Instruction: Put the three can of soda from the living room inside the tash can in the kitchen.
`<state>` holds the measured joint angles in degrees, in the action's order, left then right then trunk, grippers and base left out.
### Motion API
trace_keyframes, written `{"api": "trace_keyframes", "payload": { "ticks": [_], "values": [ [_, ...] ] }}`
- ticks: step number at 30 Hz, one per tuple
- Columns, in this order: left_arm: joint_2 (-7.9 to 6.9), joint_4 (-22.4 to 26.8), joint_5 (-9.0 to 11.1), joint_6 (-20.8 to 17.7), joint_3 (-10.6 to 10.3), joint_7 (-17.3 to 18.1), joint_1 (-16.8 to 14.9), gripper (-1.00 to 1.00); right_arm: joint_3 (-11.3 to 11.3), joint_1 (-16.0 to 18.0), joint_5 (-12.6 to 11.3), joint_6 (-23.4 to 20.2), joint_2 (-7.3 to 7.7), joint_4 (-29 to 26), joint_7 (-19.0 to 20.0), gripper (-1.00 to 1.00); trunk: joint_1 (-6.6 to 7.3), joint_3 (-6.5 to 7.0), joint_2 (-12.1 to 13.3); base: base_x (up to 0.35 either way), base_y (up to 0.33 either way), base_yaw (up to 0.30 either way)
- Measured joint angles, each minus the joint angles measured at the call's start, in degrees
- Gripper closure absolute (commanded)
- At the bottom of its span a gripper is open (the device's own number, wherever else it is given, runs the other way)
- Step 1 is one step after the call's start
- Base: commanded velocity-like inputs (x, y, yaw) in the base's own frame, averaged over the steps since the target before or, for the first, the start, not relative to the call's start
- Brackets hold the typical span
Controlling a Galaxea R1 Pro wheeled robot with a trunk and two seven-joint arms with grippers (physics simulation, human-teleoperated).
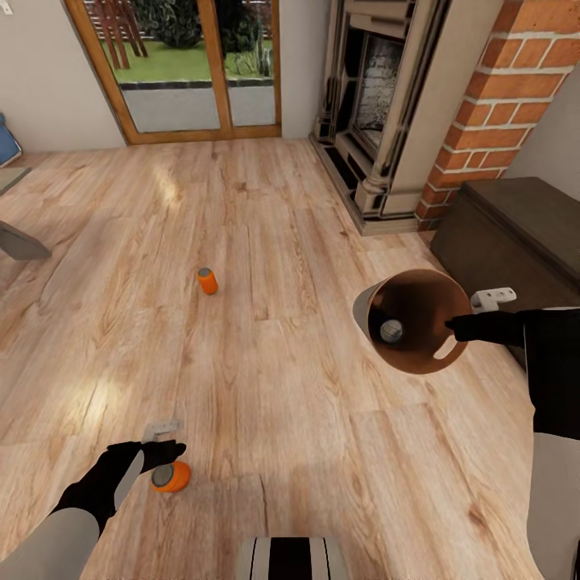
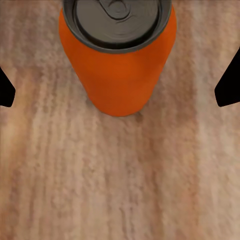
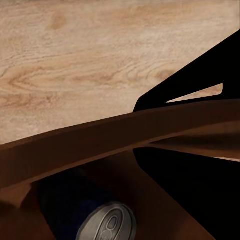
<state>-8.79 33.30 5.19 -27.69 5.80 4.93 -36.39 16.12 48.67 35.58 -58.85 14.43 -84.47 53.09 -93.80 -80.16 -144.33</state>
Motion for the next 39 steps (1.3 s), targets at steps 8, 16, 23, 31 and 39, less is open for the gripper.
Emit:
{"api": "trace_keyframes", "payload": {
  "ticks": [8,16,23,31,39],
  "values": [
    [0.00,-0.1,0.0,0.1,0.0,-0.1,0.0,-1.00,0.0,0.0,0.1,0.1,0.02,0.5,-0.1,1.00,0.00,0.00,0.0,-0.028,0.000,0.000],
    [0.00,-0.3,0.0,0.1,0.0,-0.2,0.0,-1.00,-0.5,0.0,0.1,0.1,0.06,0.5,-0.2,1.00,0.00,0.00,0.0,-0.249,0.000,0.000],
    [0.00,-0.1,0.0,0.1,0.0,-0.2,0.0,-1.00,-0.7,0.0,0.1,0.1,0.08,0.6,-0.2,1.00,0.00,0.00,0.0,-0.080,0.000,0.000],
    [0.00,0.0,0.0,0.2,-0.1,-0.2,0.0,-1.00,-0.7,0.0,0.1,0.1,0.08,0.6,-0.2,1.00,0.00,0.00,0.0,0.006,0.000,0.000],
    [0.00,-0.4,0.0,2.7,-0.1,0.0,0.0,-1.00,-0.8,-0.1,0.2,0.2,0.02,0.6,-0.2,1.00,0.00,0.00,0.0,0.140,0.000,0.000]
  ]
}}
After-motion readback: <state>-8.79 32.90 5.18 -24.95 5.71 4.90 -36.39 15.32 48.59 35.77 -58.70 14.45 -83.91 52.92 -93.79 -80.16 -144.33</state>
